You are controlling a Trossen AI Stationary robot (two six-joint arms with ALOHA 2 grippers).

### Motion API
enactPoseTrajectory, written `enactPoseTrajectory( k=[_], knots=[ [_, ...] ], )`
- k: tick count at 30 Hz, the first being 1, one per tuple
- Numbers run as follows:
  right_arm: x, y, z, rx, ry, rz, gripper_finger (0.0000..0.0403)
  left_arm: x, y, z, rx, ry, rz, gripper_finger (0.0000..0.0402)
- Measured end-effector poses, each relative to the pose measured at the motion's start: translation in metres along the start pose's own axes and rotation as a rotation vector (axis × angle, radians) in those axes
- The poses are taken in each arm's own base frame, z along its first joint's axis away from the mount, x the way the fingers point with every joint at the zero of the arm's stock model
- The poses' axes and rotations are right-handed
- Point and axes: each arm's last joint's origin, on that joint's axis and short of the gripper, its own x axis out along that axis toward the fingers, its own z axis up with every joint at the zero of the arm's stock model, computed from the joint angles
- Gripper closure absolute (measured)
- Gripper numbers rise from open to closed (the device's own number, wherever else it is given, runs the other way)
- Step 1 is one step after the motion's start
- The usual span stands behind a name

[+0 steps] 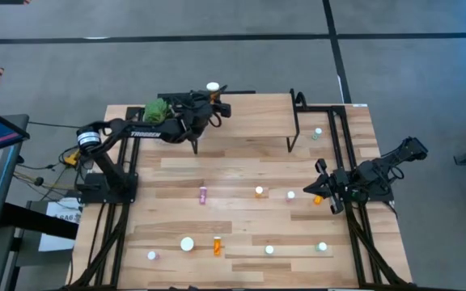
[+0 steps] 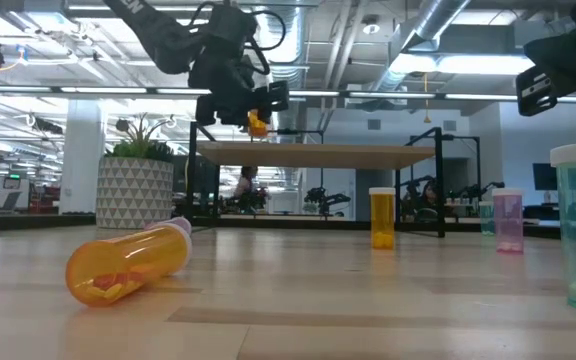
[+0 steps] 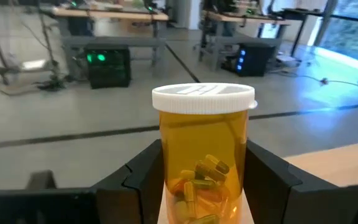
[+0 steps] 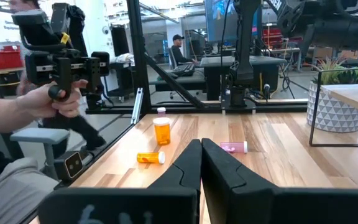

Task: Pick and place medicine bottles onto shelf by color
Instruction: Put the big orange pill bottle on the shelf

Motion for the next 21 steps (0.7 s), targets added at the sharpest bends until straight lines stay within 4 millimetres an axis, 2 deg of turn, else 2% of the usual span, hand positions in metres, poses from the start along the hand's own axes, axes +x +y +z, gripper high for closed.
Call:
enactPoseTrajectory(
  k=[6,11,21],
  knots=[
    [0.0,0.0,0.0,0.0,0.0,0.0,0.037,-0.003,-0.002,0.0,0.031,-0.015,0.023,0.0242],
    [0.0,0.0,0.0,0.0,0.0,0.0,0.037,-0.006,-0.005,0.0,-0.012,-0.03,0.013,0.0242],
    [0.0,0.0,0.0,0.0,0.0,0.0,0.037,-0.018,0.006,-0.019,-0.16,-0.14,0.06,0.0242]
  ],
)
